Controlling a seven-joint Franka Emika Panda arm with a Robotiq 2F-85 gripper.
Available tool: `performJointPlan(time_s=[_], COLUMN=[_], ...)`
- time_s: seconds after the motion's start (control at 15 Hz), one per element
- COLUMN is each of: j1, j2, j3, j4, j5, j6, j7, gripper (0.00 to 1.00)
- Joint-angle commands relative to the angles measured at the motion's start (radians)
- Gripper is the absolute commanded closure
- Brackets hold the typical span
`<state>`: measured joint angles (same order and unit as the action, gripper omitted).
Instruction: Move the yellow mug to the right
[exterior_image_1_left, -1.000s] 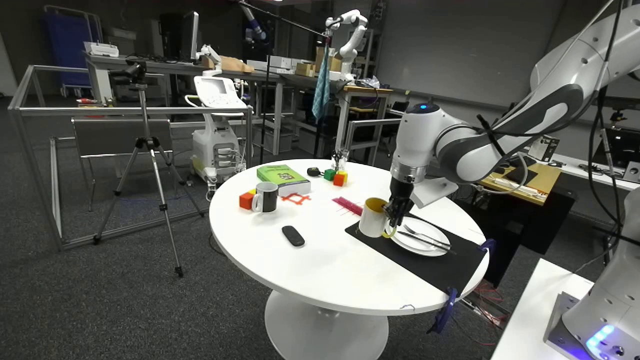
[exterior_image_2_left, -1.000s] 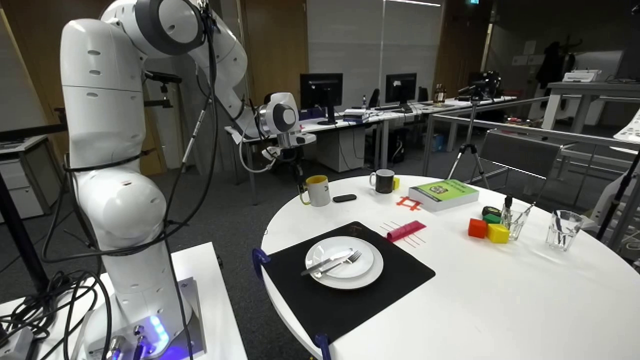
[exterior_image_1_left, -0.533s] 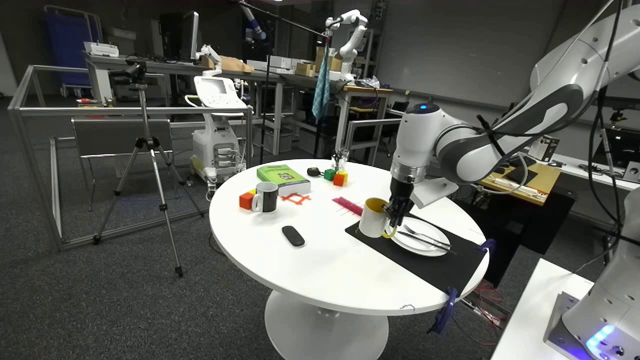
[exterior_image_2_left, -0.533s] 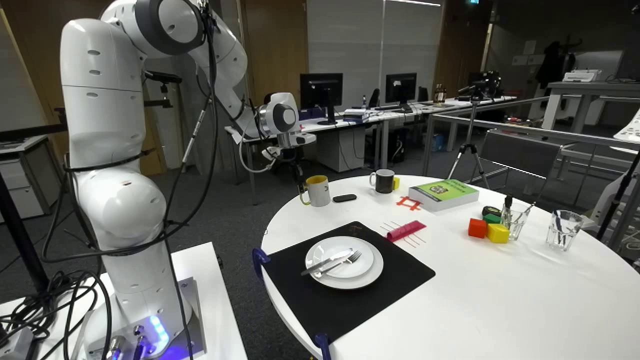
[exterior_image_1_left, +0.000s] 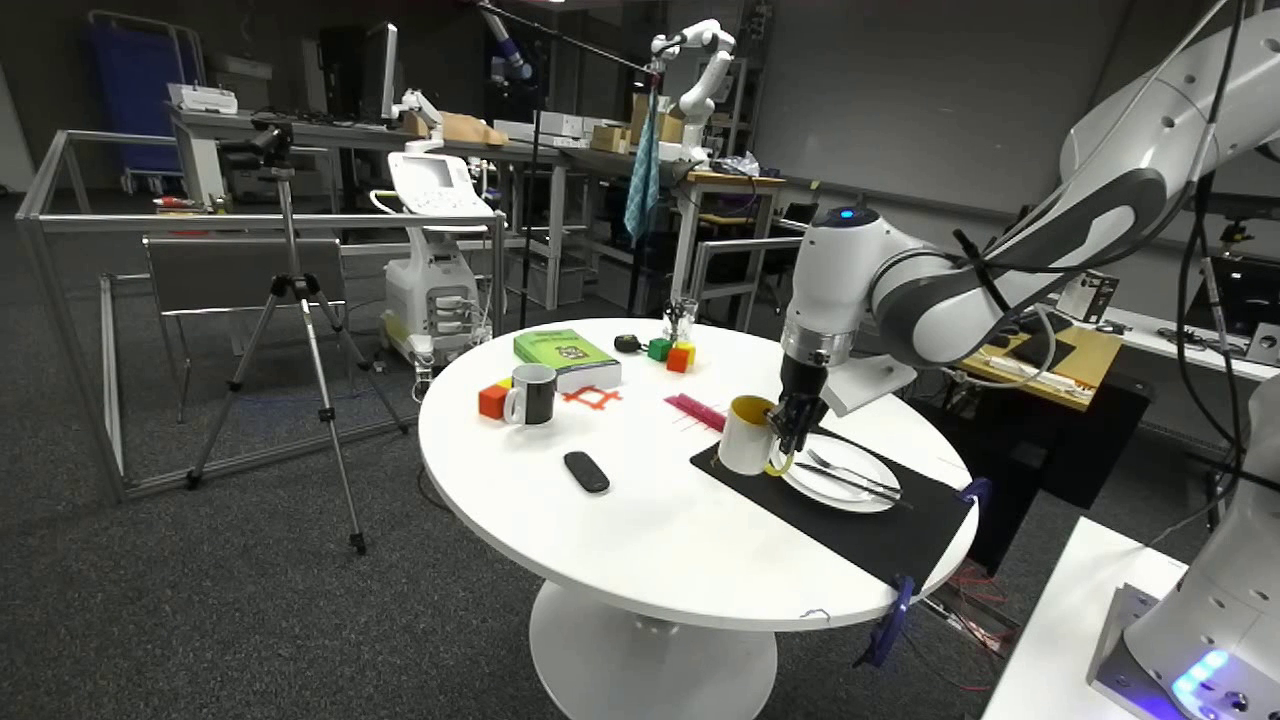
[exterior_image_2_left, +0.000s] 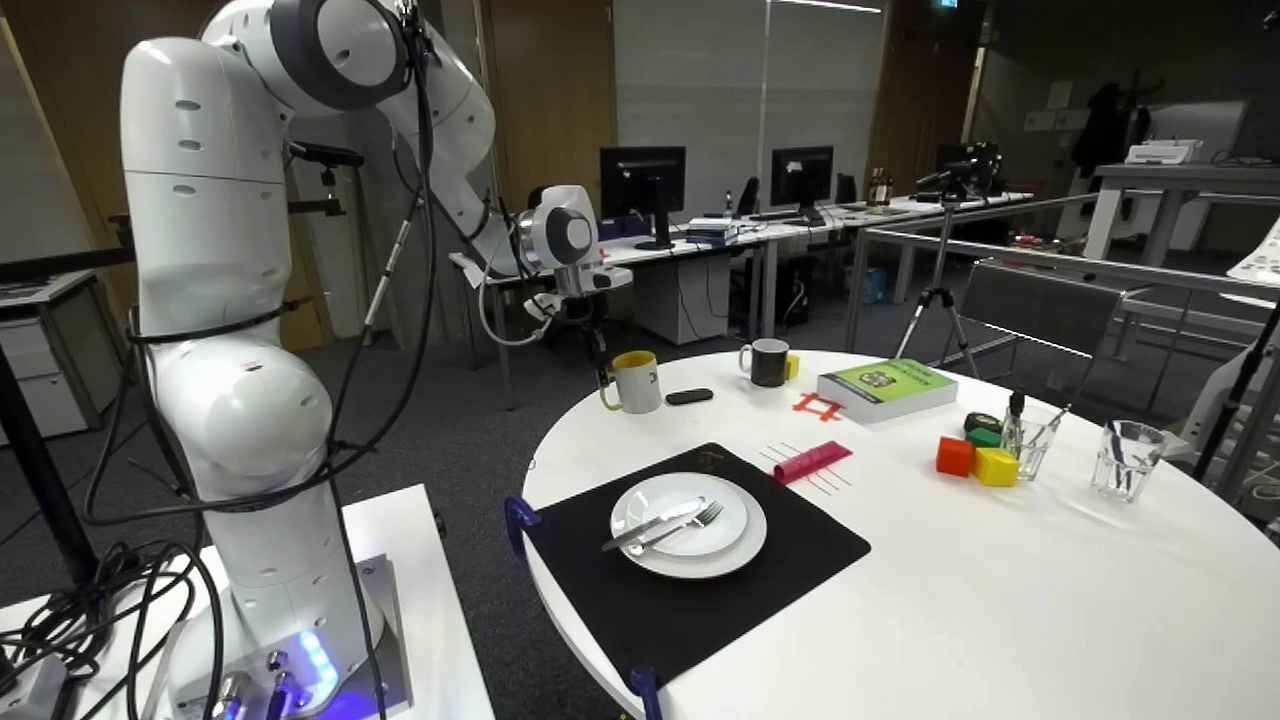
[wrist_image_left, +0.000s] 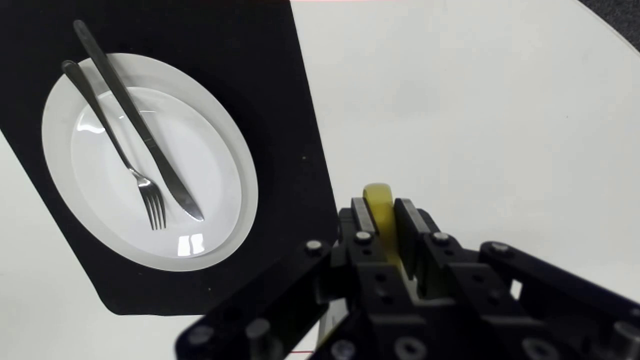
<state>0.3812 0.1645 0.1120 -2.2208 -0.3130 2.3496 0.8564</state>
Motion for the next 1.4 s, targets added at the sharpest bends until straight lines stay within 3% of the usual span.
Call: performJointPlan(time_s=[0.0,0.47,0.53,1.33], j1=[-0.026,-0.026,-0.026,-0.068], j2=[0.000,0.000,0.000,-0.066], j3=[0.026,0.026,0.026,0.005], j4=[0.001,0.001,0.001,-0.069], j5=[-0.004,-0.004,-0.004,-0.037], j6=[-0.003,-0.003,-0.003,0.021], j7=[0.002,0.002,0.002,0.014], gripper=[0.82,0.82,0.96,0.96])
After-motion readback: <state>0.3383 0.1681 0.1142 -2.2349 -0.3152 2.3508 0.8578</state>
